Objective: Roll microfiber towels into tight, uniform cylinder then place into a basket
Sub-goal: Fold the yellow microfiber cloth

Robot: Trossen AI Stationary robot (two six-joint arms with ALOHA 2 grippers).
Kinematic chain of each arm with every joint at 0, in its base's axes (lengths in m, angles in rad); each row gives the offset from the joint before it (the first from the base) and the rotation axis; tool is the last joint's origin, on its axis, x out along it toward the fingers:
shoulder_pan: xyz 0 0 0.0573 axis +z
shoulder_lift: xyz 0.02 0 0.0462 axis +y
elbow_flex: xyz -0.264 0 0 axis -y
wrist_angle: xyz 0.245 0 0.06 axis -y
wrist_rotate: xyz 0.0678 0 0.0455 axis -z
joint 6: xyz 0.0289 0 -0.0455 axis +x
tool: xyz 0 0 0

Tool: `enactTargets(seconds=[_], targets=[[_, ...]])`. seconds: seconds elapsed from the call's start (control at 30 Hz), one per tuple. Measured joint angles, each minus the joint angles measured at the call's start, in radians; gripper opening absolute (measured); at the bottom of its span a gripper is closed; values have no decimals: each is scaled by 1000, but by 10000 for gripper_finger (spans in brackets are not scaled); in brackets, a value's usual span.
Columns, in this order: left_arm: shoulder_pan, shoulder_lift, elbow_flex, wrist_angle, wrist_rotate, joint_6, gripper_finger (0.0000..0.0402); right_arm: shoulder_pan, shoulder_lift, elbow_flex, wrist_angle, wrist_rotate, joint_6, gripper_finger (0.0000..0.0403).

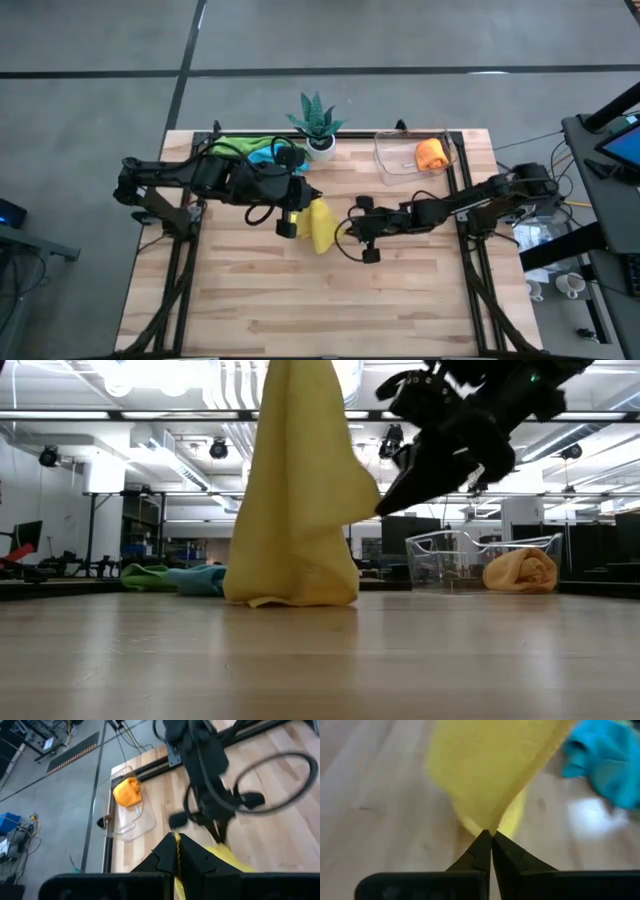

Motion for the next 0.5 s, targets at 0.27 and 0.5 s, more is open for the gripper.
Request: enactTargets(seconds=[0.27,0.5], targets=[[7,0,-101,-16,0,-13,0,45,-205,-6,-186,249,57,8],[28,-9,-270,61,-137,-26,0,48,-373,-6,-239,321,32,8]])
